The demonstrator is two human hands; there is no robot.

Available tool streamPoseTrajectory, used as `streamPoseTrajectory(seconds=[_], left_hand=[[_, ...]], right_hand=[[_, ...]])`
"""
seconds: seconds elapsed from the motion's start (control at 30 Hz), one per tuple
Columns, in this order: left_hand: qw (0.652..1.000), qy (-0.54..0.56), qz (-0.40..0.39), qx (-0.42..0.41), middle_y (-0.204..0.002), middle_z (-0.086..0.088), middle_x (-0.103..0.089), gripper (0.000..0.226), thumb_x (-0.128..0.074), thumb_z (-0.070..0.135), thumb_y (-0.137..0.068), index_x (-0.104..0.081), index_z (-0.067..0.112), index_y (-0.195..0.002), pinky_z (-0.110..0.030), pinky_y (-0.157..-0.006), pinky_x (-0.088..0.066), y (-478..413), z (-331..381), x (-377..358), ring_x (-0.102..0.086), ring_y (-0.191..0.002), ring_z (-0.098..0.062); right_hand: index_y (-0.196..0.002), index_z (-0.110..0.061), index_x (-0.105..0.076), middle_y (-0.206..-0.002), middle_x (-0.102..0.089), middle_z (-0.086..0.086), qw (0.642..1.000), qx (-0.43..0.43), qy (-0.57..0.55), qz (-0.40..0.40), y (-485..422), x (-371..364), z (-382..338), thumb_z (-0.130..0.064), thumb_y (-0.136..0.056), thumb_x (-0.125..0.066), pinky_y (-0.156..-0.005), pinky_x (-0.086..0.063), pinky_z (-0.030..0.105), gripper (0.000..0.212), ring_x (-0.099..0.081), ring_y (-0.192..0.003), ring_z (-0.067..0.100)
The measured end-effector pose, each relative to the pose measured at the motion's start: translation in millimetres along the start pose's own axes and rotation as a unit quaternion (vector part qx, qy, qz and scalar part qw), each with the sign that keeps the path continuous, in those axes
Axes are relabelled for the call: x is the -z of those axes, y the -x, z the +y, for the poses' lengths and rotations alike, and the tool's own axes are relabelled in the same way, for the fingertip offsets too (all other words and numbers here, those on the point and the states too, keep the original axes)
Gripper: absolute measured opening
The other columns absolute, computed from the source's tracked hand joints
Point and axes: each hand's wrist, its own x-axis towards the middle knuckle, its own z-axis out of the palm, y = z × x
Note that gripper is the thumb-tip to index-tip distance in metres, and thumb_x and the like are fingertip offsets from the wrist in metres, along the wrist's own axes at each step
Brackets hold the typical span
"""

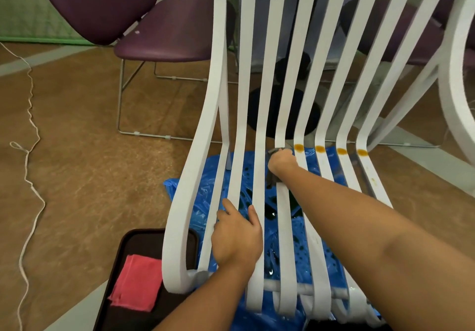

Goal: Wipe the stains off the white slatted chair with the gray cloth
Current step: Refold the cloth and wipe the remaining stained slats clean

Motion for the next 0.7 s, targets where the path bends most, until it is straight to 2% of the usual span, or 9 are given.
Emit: streamPoseTrajectory(seconds=[0.07,0.17,0.3,0.4,0.47,0.57,0.6,0.67,0.7], left_hand=[[1.000,-0.001,-0.007,0.000,-0.129,-0.012,-0.056,0.071,-0.029,0.060,-0.099,-0.024,0.012,-0.150,-0.034,-0.065,-0.051,1,0,1,-0.067,-0.094,-0.025],[1.000,0.002,-0.012,0.002,-0.128,-0.013,-0.057,0.070,-0.030,0.061,-0.099,-0.025,0.011,-0.148,-0.036,-0.068,-0.052,-1,-2,-1,-0.067,-0.095,-0.027],[1.000,0.021,-0.012,0.000,-0.128,-0.014,-0.057,0.069,-0.032,0.060,-0.098,-0.031,0.010,-0.144,-0.038,-0.074,-0.052,1,-1,-1,-0.064,-0.101,-0.029],[0.999,0.033,-0.003,-0.009,-0.134,-0.016,-0.049,0.067,-0.037,0.057,-0.098,-0.036,0.008,-0.142,-0.041,-0.085,-0.052,4,-1,1,-0.054,-0.116,-0.030],[0.999,0.025,0.020,-0.035,-0.137,-0.016,-0.045,0.063,-0.044,0.053,-0.096,-0.039,0.010,-0.143,-0.043,-0.091,-0.051,9,-2,3,-0.048,-0.121,-0.031],[0.994,0.005,0.067,-0.091,-0.134,-0.010,-0.048,0.049,-0.052,0.044,-0.094,-0.052,0.017,-0.136,-0.043,-0.098,-0.047,14,-6,5,-0.045,-0.121,-0.028],[0.991,-0.006,0.068,-0.115,-0.131,-0.007,-0.051,0.044,-0.051,0.041,-0.096,-0.056,0.018,-0.132,-0.043,-0.100,-0.044,16,-7,4,-0.045,-0.121,-0.026],[0.985,-0.041,0.038,-0.163,-0.130,-0.002,-0.056,0.039,-0.042,0.037,-0.100,-0.060,0.019,-0.130,-0.040,-0.105,-0.036,24,-7,4,-0.044,-0.124,-0.023],[0.984,-0.055,0.018,-0.171,-0.133,-0.001,-0.058,0.041,-0.037,0.036,-0.103,-0.056,0.019,-0.135,-0.040,-0.108,-0.032,29,-7,4,-0.042,-0.130,-0.022]], right_hand=[[-0.142,0.002,-0.040,-0.142,-0.047,0.021,1.000,-0.001,0.014,-0.016,20,-4,13,-0.012,-0.101,-0.037,-0.102,-0.040,0.041,0.044,-0.047,-0.130,0.037],[-0.143,0.002,-0.030,-0.140,-0.050,0.019,1.000,-0.019,0.013,-0.004,59,-10,33,-0.017,-0.104,-0.043,-0.091,-0.044,0.036,0.046,-0.053,-0.126,0.034],[-0.134,-0.003,-0.037,-0.129,-0.057,0.020,0.999,-0.020,-0.018,-0.037,136,-12,69,-0.032,-0.109,-0.028,-0.088,-0.047,0.041,0.040,-0.059,-0.113,0.033],[-0.131,-0.004,-0.038,-0.125,-0.059,0.018,0.998,0.010,-0.008,-0.066,184,-11,97,-0.032,-0.109,-0.027,-0.080,-0.041,0.034,0.038,-0.059,-0.105,0.030],[-0.127,-0.006,-0.039,-0.117,-0.061,0.014,0.996,0.053,0.002,-0.068,209,-10,109,-0.031,-0.109,-0.027,-0.078,-0.039,0.032,0.033,-0.056,-0.093,0.024],[-0.110,-0.013,-0.043,-0.091,-0.057,-0.001,0.991,0.126,0.027,-0.038,239,-14,130,-0.031,-0.109,-0.030,-0.067,-0.038,0.031,0.022,-0.051,-0.074,0.012],[-0.102,-0.014,-0.044,-0.084,-0.055,-0.002,0.992,0.125,0.007,-0.024,244,-19,137,-0.031,-0.108,-0.031,-0.063,-0.037,0.030,0.023,-0.049,-0.070,0.010],[-0.082,-0.016,-0.043,-0.069,-0.048,-0.001,0.992,0.119,-0.043,-0.022,261,-24,149,-0.032,-0.106,-0.035,-0.057,-0.035,0.029,0.030,-0.042,-0.059,0.012],[-0.075,-0.018,-0.041,-0.064,-0.043,-0.002,0.990,0.116,-0.075,-0.010,271,-25,152,-0.034,-0.103,-0.037,-0.054,-0.034,0.027,0.033,-0.036,-0.056,0.013]])
